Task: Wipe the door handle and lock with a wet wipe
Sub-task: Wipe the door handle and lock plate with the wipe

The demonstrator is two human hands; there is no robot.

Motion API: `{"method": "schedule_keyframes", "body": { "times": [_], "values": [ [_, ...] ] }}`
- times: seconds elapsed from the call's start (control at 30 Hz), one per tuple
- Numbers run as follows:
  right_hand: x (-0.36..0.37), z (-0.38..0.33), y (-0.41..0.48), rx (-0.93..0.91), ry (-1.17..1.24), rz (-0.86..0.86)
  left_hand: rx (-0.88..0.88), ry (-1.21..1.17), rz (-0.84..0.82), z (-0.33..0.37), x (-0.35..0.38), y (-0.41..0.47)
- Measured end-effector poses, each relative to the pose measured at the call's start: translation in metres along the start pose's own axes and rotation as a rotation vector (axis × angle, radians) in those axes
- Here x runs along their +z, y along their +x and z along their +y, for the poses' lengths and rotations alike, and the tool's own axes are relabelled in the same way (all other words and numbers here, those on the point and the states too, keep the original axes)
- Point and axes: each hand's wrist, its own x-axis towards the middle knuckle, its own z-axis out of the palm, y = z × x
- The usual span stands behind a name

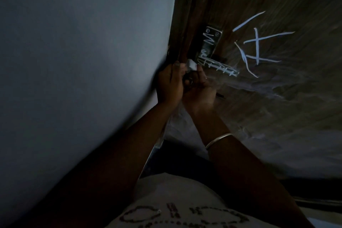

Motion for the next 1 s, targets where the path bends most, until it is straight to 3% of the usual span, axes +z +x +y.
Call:
{"method": "schedule_keyframes", "body": {
  "times": [0.37, 0.67, 0.9, 1.0],
  "values": [
    [0.008, 0.008, 0.005, 0.012, 0.005, -0.079, 0.087, 0.085, -0.048, 0.006, -0.005, 0.001],
    [0.012, 0.012, 0.004, -0.154, -0.299, -0.084, 0.172, 0.119, -0.015, 0.005, -0.002, -0.003],
    [0.008, 0.010, -0.002, -0.250, -0.756, 0.010, 0.196, 0.181, -0.018, 0.008, 0.002, -0.009],
    [0.015, 0.007, -0.010, -0.275, -0.823, -0.078, 0.216, 0.180, -0.001, 0.010, 0.003, -0.010]
  ]
}}
